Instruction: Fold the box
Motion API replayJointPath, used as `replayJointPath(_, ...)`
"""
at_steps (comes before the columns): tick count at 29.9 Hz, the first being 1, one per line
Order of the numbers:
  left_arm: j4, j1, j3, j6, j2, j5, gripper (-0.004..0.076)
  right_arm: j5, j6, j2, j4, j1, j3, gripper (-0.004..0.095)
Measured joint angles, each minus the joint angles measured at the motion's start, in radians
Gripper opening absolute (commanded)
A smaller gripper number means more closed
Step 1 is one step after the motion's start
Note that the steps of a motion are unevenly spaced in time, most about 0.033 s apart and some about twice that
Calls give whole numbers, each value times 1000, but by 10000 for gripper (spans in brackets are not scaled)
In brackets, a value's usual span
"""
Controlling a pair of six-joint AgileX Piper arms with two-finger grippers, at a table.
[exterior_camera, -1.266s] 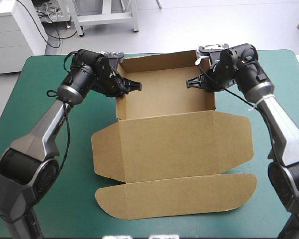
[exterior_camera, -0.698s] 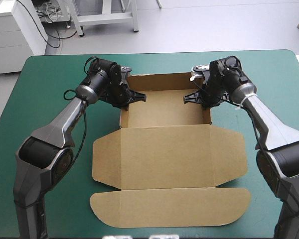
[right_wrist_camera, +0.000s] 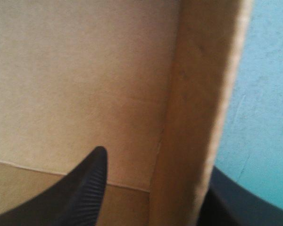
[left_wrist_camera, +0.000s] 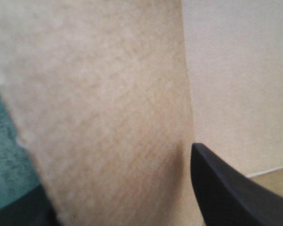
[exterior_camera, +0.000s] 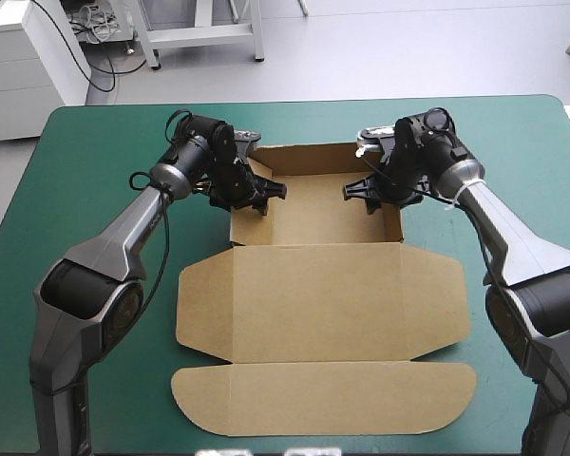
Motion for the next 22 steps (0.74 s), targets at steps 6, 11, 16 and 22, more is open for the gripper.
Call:
replayJointPath(6,-10,-4,-2,1,0,-4,481,1,-11,0,14,2,0,862)
replayJointPath(11,7,-4,-51,50,1,-2,474,1,-14,0,-25,0,-2,862)
replayJointPath(16,10,13,-150,88,-11,0,445,7,-14,-14,-1,-21,-46,862)
replayJointPath(22,52,64,-227,107,-135,2,93,8,-21,-121,14,-54,-144,862)
